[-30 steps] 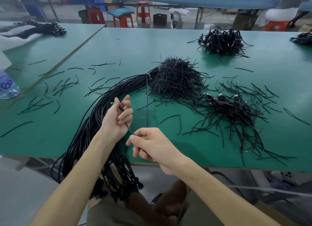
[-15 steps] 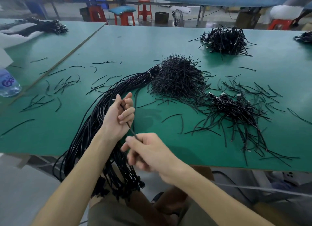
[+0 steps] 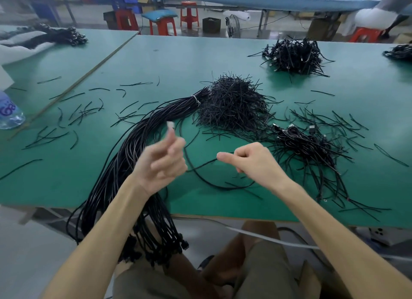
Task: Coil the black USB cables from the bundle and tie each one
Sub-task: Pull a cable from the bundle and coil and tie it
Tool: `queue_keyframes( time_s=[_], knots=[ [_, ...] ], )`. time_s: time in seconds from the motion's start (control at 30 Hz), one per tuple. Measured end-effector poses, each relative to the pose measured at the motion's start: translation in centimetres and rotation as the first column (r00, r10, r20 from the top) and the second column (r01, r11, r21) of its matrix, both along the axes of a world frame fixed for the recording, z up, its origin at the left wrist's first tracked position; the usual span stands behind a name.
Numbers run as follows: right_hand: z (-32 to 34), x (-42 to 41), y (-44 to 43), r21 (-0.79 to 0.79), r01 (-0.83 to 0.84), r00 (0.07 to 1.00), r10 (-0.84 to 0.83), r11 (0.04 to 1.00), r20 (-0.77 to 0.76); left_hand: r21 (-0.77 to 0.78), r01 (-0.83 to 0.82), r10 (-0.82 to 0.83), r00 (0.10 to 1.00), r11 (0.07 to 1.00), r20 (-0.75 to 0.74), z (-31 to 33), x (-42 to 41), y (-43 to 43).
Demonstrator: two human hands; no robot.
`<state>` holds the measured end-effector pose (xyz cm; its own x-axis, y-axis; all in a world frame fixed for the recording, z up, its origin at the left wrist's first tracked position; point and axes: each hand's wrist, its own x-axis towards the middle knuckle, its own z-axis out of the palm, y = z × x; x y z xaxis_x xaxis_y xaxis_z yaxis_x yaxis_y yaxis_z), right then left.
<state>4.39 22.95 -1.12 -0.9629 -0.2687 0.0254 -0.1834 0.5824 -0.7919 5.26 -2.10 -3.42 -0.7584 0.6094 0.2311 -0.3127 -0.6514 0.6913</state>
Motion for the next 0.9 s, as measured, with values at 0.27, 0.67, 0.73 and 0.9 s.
queue_keyframes(
  time_s=[0.27, 0.67, 0.73, 0.9],
  knots=[
    [2.1, -0.3, -3.5, -0.192, 0.091, 0.983, -0.118, 0.977, -0.138, -0.684, -0.214, -0.055, 0.935, 0.698, -0.349, -0.8, 0.9, 2.7],
    [-1.0, 3.3, -7.2, -0.193, -0.191, 0.956, 0.138, 0.962, -0.26, -0.3, -0.306, 0.253, 0.946, 0.903, -0.204, -0.3, -0.1, 2.0],
    [-2.0, 3.3, -6.7, -0.2, -0.201, 0.966, 0.16, 0.959, -0.204, -0.209, -0.303, 0.279, 0.95, 0.93, -0.138, -0.2, -0.3, 1.8],
    [-2.9, 2.3, -5.6, -0.169, -0.232, 0.972, 0.221, 0.958, -0.082, -0.069, -0.293, 0.3, 0.944, 0.954, 0.139, -0.3, 0.0, 1.1]
  ],
)
